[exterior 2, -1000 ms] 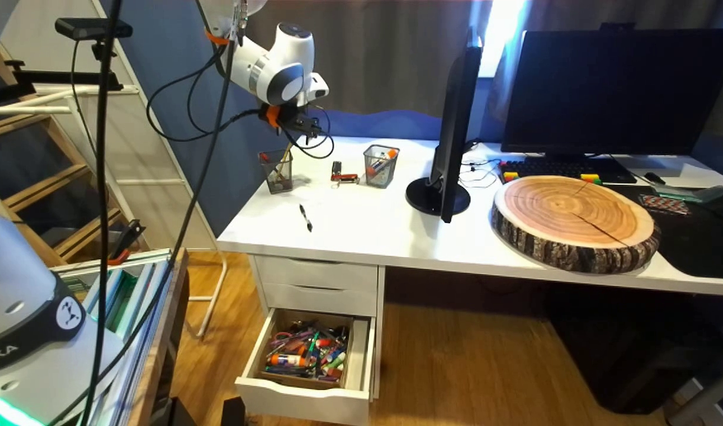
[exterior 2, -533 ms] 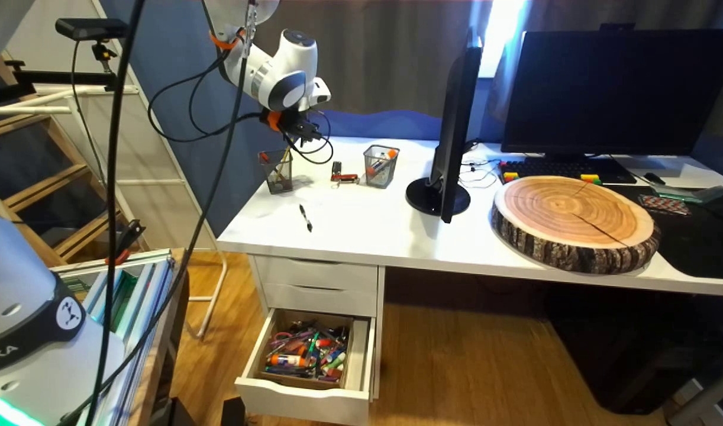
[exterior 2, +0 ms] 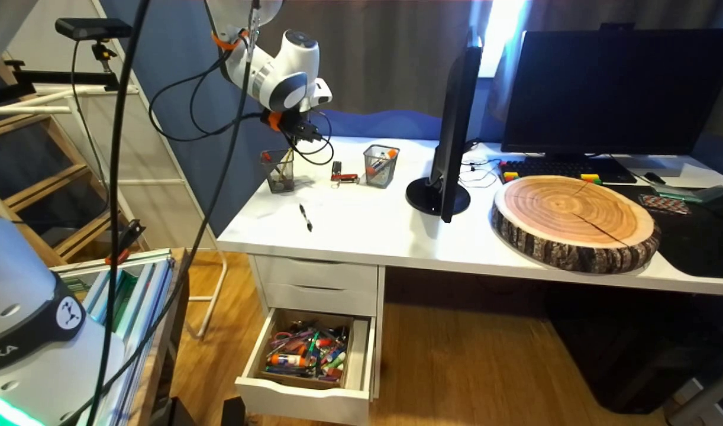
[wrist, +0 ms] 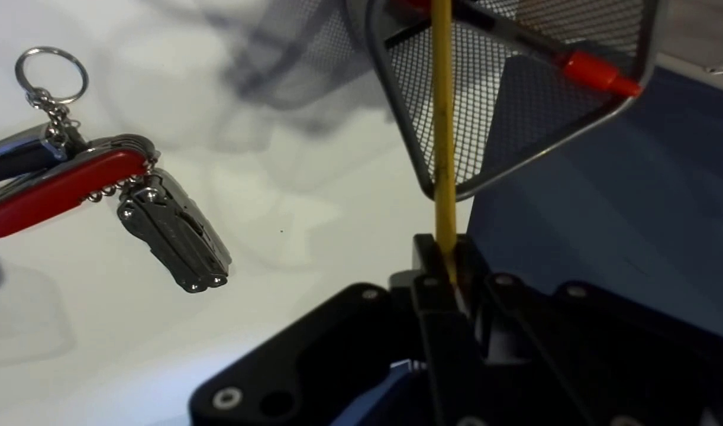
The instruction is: Remove the yellow pencil from the basket on the left and put it on the table
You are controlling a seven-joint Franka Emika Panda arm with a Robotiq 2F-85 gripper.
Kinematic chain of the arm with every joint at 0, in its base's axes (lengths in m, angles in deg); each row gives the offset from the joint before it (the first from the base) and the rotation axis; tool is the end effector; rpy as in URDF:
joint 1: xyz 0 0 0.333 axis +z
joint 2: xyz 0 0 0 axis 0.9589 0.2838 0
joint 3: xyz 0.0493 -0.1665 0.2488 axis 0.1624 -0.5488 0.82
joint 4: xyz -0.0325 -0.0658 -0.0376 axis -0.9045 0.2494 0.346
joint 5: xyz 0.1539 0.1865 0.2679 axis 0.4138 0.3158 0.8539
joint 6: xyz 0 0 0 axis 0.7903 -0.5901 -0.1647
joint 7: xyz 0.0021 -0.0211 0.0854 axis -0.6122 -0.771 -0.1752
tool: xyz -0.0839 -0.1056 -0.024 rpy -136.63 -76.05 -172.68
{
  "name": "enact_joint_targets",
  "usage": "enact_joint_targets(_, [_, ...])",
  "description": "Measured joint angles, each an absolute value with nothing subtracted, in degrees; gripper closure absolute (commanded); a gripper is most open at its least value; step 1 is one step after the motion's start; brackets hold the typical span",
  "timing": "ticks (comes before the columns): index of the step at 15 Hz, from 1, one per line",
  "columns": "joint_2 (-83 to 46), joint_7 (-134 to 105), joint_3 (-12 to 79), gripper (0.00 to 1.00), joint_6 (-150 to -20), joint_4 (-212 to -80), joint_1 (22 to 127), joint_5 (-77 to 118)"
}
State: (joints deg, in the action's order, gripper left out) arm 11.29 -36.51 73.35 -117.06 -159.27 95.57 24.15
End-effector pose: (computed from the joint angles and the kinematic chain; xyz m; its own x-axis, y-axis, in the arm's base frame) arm 0.3797 0.5385 0.1863 0.5085 0.7453 0.4312 0.8585 -0.4001 -0.3209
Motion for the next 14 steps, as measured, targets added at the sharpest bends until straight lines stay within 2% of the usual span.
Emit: enact_joint_targets(14, [5.74,-36.23,73.96,0.98,-117.10,-160.60,95.35,24.07])
